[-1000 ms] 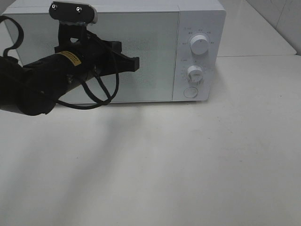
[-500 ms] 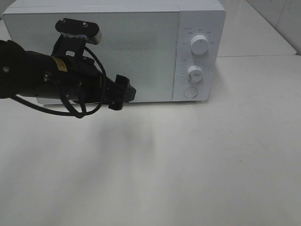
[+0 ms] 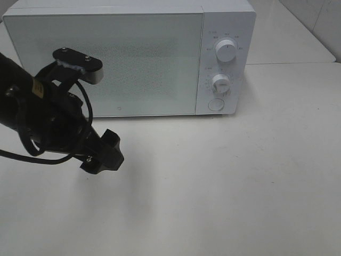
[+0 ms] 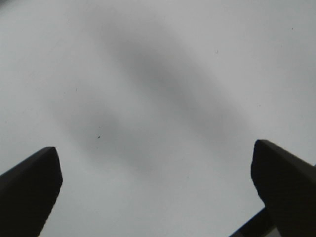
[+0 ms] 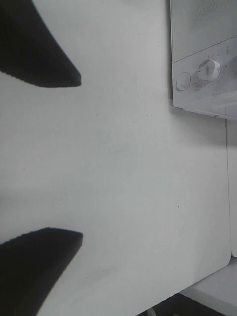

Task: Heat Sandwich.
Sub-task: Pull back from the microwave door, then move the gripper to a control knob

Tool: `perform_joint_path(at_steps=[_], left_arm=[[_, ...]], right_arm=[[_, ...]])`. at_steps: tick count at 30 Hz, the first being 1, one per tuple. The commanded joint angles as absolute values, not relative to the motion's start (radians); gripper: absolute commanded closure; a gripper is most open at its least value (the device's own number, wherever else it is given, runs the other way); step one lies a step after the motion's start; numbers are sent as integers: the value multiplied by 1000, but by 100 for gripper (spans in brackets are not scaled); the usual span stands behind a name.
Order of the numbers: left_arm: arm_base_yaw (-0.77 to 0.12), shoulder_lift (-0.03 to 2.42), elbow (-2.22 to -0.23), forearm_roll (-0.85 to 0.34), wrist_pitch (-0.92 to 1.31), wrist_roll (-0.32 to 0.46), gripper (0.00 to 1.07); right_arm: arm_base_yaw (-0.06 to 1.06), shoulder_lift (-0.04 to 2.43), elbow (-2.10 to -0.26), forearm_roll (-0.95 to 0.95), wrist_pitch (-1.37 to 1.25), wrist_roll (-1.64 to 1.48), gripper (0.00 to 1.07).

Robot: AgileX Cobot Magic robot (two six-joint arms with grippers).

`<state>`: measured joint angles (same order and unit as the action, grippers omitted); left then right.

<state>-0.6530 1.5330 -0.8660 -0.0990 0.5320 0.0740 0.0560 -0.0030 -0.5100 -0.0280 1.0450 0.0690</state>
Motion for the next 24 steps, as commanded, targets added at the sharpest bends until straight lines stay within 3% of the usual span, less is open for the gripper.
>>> perform_joint_path(at_steps=[1, 6, 8, 10, 12, 18, 24], left_arm=[[-617, 1471, -862, -75, 624, -25, 7], [-520, 1417, -862, -76, 718, -55, 7], [-414, 1376, -862, -77, 780, -54, 7], [-383, 1361, -862, -77, 801, -54, 7], [-274, 1320, -862, -78, 881, -46, 7], [-84, 1236, -862, -62, 1019, -39, 7], [24, 1133, -859, -39, 1145, -9, 7]], right_arm=[[48, -32, -506, -32, 1035, 66, 32], [48, -32, -506, -32, 1035, 66, 32], [48, -32, -506, -32, 1035, 66, 32], [48, -32, -506, -32, 1035, 66, 32], [48, -32, -506, -32, 1035, 66, 32], [48, -32, -506, -32, 1035, 66, 32], [48, -32, -506, -32, 1035, 67, 32]])
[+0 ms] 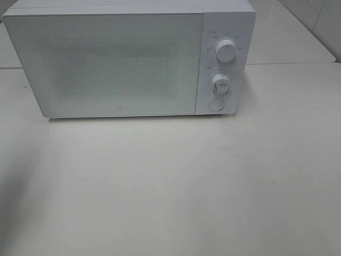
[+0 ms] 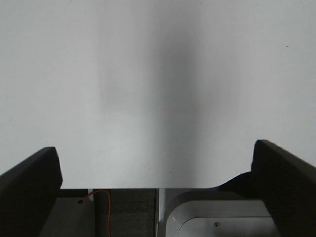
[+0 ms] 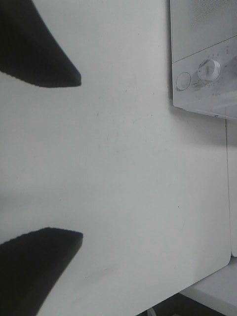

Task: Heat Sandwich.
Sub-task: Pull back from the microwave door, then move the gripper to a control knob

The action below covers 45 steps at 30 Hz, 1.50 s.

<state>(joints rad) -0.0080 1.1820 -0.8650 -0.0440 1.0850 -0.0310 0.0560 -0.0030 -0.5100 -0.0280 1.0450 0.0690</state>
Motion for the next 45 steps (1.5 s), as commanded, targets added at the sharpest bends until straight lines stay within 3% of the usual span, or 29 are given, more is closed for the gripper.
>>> perform_joint_path(at_steps=[1, 6, 16, 32, 45], left_arm=[[24, 1133, -859, -39, 1145, -9, 7], [35, 995, -807, -39, 1155, 0, 7], [35, 598, -638, -84, 1081, 119, 7], [35, 137, -496, -92, 1037, 115, 7], [35, -28, -496, -94, 1037, 115, 7]], right_arm=[[48, -32, -506, -32, 1035, 67, 32], [48, -32, -506, -32, 1035, 67, 32], [48, -32, -506, -32, 1035, 67, 32], [48, -32, -506, -32, 1035, 67, 32], [48, -32, -506, -32, 1035, 67, 32]])
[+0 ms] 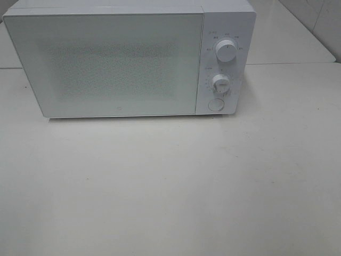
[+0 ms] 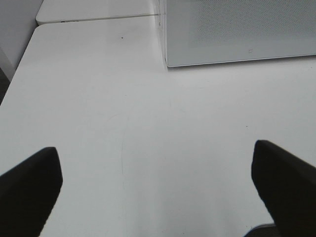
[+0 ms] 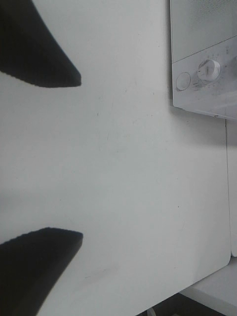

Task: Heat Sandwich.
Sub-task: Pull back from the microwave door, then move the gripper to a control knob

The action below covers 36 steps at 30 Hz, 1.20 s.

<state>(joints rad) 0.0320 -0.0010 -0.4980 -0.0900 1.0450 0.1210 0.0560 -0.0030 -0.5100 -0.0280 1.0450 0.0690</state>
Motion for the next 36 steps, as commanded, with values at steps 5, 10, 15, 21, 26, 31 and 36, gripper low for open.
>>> perform_joint_path(at_steps=[5, 10, 15, 21, 26, 31, 36], left_arm=[[35, -31, -496, -94, 1037, 111, 7], [35, -30, -496, -94, 1037, 111, 7], [35, -30, -496, -94, 1037, 111, 7], [35, -30, -496, -94, 1037, 111, 7], [35, -30, -496, -94, 1037, 111, 7], [35, -30, -496, -94, 1037, 111, 7], [35, -30, -496, -94, 1037, 111, 7]], right_arm=[[48, -29, -506, -32, 1035, 66, 32], [48, -28, -506, -32, 1035, 66, 32], [48, -29, -506, -32, 1035, 67, 32], [48, -29, -506, -32, 1035, 67, 32], [48, -28, -506, -32, 1035, 67, 32], [48, -28, -506, -32, 1035, 67, 32], [48, -28, -506, -32, 1035, 67, 32]])
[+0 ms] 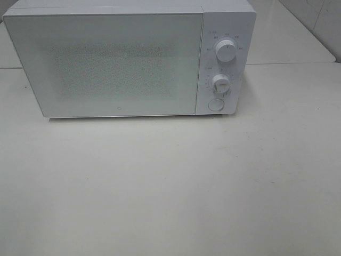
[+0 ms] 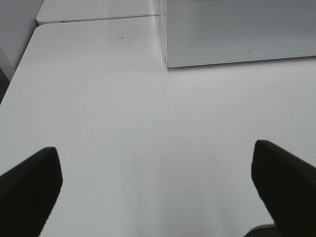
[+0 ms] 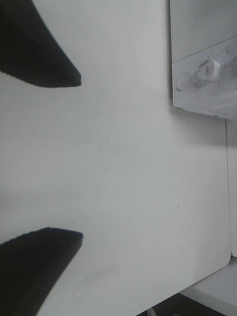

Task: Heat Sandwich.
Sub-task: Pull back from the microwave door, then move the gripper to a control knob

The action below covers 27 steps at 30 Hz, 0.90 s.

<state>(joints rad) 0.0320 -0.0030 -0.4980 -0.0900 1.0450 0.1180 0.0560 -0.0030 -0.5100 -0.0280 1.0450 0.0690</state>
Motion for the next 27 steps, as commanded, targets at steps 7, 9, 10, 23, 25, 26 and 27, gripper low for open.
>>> perform_joint_path(at_steps=[7, 9, 10, 23, 25, 26, 27], left_arm=[[35, -30, -496, -94, 1037, 111, 7], [35, -30, -496, -94, 1037, 111, 7], [35, -30, -496, -94, 1037, 111, 7], [35, -30, -496, -94, 1037, 111, 7], [35, -30, -496, -94, 1037, 111, 7], [35, -30, -496, -94, 1037, 111, 7], [35, -30, -496, -94, 1037, 111, 7]], right_arm=[[48, -28, -506, -32, 1035, 67, 32], [48, -28, -506, -32, 1035, 66, 32], [48, -28, -506, -32, 1035, 66, 32], [48, -20, -527, -29, 1012, 81, 32], [48, -20, -541, -29, 990, 81, 32], [48, -20, -541, -29, 990, 81, 32], [48, -20, -551, -29, 963, 81, 32]])
